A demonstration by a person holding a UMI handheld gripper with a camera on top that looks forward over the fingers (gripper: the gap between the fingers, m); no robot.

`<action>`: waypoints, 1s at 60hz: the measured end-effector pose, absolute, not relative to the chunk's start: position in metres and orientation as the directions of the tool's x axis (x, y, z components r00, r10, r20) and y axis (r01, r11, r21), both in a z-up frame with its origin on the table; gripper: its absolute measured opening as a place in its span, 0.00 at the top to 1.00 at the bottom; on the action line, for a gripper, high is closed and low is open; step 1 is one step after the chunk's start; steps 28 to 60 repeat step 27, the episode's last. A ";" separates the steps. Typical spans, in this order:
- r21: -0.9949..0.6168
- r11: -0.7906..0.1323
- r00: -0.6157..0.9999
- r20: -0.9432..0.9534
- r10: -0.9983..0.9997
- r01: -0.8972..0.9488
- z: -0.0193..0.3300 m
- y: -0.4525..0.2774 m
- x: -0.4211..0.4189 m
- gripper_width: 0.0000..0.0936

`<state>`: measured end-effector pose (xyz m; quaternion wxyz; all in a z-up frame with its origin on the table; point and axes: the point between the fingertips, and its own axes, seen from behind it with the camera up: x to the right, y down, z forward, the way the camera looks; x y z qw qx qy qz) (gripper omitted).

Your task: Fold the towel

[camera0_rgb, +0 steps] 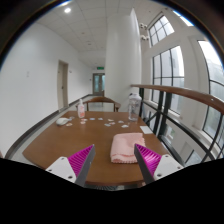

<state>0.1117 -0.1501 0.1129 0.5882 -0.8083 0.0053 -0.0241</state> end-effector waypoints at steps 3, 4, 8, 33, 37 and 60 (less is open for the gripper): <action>-0.954 -0.296 0.999 0.050 0.020 0.054 0.115 -0.160 0.089 0.12; -0.954 -0.292 0.997 0.056 0.044 0.067 0.115 -0.164 0.081 0.11; -0.954 -0.287 0.993 0.065 0.101 0.092 0.110 -0.178 0.057 0.10; -0.967 -0.241 0.992 0.056 0.116 0.083 0.108 -0.194 0.045 0.09; -0.967 -0.241 0.992 0.056 0.116 0.083 0.108 -0.194 0.045 0.09; -0.967 -0.241 0.992 0.056 0.116 0.083 0.108 -0.194 0.045 0.09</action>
